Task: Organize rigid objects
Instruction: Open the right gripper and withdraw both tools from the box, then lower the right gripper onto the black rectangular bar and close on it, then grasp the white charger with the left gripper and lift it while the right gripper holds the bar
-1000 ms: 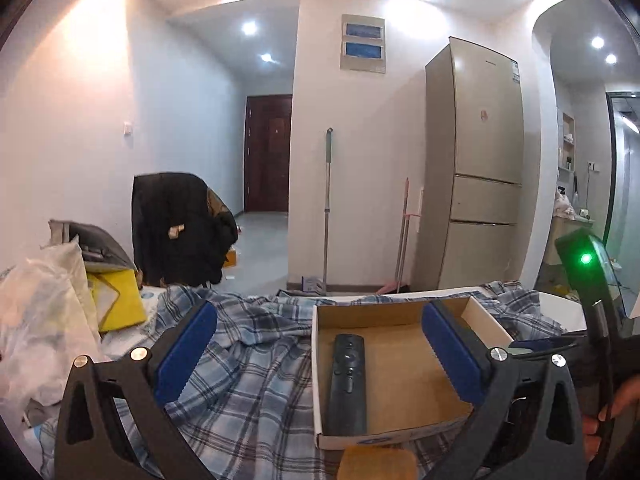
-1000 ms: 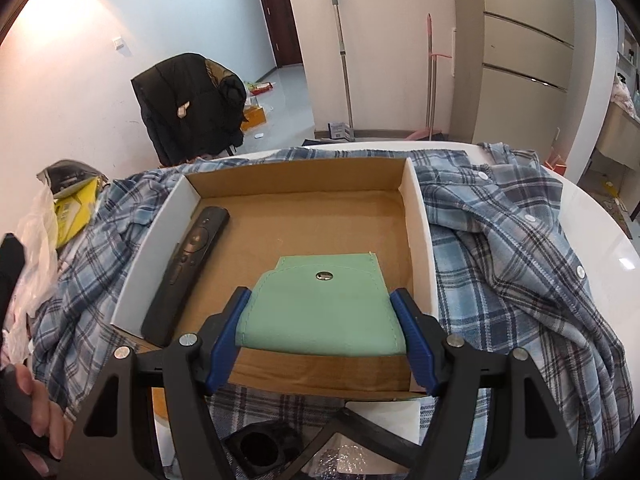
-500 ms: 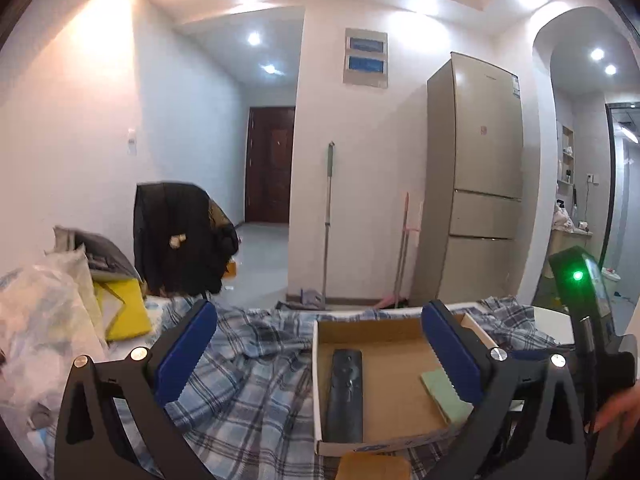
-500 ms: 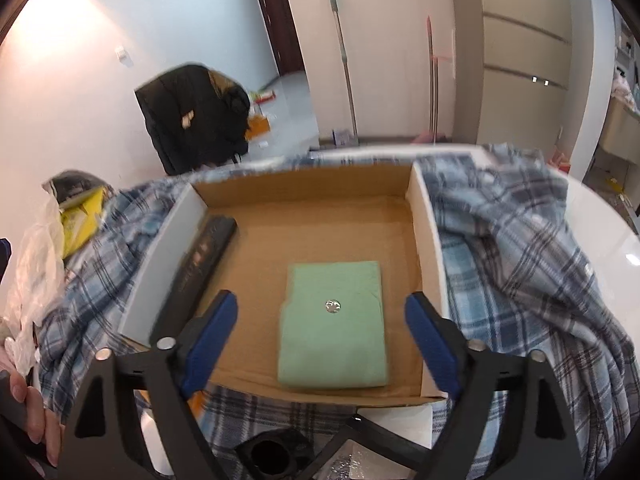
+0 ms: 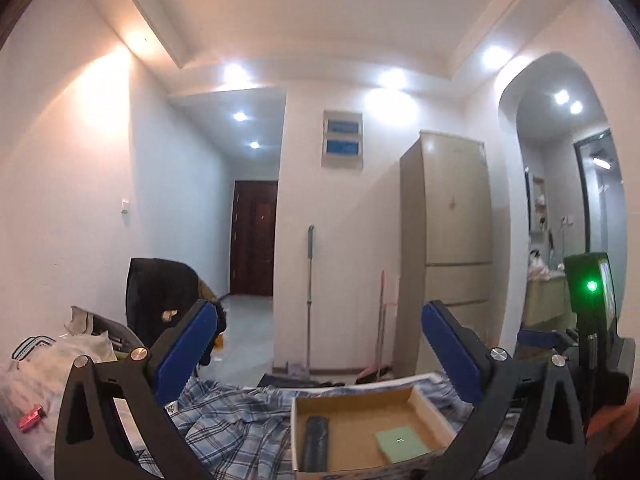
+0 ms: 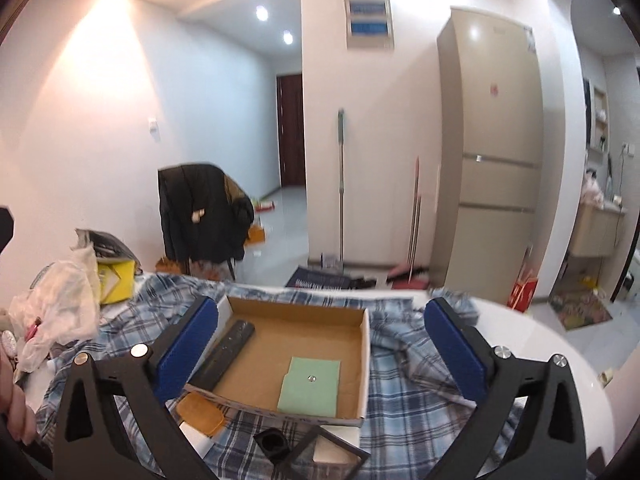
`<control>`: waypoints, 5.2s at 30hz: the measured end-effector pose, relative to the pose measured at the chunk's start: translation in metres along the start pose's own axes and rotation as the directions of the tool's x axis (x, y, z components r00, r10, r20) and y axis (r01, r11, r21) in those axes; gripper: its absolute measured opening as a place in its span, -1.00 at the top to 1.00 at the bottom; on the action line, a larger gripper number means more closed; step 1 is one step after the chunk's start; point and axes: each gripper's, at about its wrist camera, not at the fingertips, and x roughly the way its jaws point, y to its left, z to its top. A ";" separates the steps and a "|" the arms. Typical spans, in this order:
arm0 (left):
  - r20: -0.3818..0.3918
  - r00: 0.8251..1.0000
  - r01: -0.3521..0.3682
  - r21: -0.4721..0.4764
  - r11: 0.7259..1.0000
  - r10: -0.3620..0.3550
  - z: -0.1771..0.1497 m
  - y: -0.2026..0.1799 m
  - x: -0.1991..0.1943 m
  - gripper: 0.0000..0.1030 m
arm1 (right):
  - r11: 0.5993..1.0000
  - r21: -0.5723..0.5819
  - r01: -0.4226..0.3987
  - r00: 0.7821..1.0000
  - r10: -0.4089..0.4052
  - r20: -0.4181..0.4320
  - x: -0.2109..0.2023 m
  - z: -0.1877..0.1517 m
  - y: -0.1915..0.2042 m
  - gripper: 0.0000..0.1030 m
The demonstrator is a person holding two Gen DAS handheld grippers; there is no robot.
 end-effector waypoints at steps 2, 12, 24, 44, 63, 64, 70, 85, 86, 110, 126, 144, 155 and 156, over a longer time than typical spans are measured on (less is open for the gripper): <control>0.022 1.000 0.010 -0.004 1.000 -0.010 0.010 -0.003 -0.017 -1.00 | 1.000 -0.015 0.002 0.999 -0.001 0.051 -0.024 0.001 0.002 -1.00; 0.100 0.994 -0.047 0.001 0.999 0.047 -0.015 -0.013 -0.073 -1.00 | 0.999 -0.007 0.035 0.975 -0.033 0.220 -0.098 -0.034 0.008 -1.00; -0.221 0.975 0.006 -0.001 1.000 -0.006 -0.095 -0.014 -0.017 -1.00 | 0.999 0.049 0.012 0.999 -0.014 0.047 -0.054 -0.081 -0.027 -1.00; -0.195 0.976 -0.102 -0.007 0.995 0.098 -0.101 -0.001 -0.019 -1.00 | 0.998 0.052 0.033 0.994 -0.028 -0.106 -0.036 -0.100 -0.019 -1.00; -0.282 0.952 -0.137 -0.030 0.990 0.123 -0.109 0.010 -0.003 -1.00 | 1.000 0.007 -0.012 0.901 0.013 -0.433 0.018 -0.139 0.003 -1.00; -0.287 0.950 -0.139 -0.031 0.990 0.124 -0.110 0.011 -0.002 -1.00 | 1.000 0.003 -0.014 0.893 0.014 -0.449 0.021 -0.142 0.004 -1.00; -0.293 0.947 -0.147 -0.035 0.989 0.131 -0.111 0.012 0.000 -1.00 | 1.000 -0.005 -0.012 0.843 0.008 -0.537 0.040 -0.158 0.005 -0.92; -0.368 0.916 -0.197 -0.065 0.978 0.160 -0.118 0.027 0.011 -1.00 | 0.997 0.069 -0.016 0.842 0.051 -0.538 0.038 -0.155 -0.005 -0.30; -0.377 0.913 -0.195 -0.065 0.979 0.157 -0.118 0.028 0.013 -1.00 | 0.997 0.079 -0.018 0.849 0.057 -0.526 0.035 -0.153 -0.007 -0.30; -0.860 0.505 0.028 -0.070 0.997 -0.075 -0.174 0.007 0.110 -0.51 | 0.994 0.100 0.033 0.969 -0.007 -0.248 -0.010 -0.114 -0.026 -0.30; -0.953 0.304 0.111 0.033 0.993 -0.002 -0.215 -0.021 0.136 -0.16 | 0.993 0.118 0.021 0.967 0.010 -0.254 -0.011 -0.114 -0.029 -0.30; -0.942 0.337 0.062 0.015 0.998 -0.006 -0.198 0.007 0.114 0.14 | 0.991 0.130 0.035 0.965 0.000 -0.261 -0.009 -0.112 -0.034 -0.30; -0.937 0.340 0.019 0.095 0.995 0.083 -0.203 0.026 0.121 0.14 | 0.989 0.144 0.034 0.951 0.012 -0.308 0.002 -0.118 -0.038 -0.30; -0.934 0.346 0.021 0.104 0.994 0.091 -0.203 0.025 0.122 0.14 | 0.989 0.143 0.036 0.951 0.010 -0.308 0.002 -0.118 -0.038 -0.30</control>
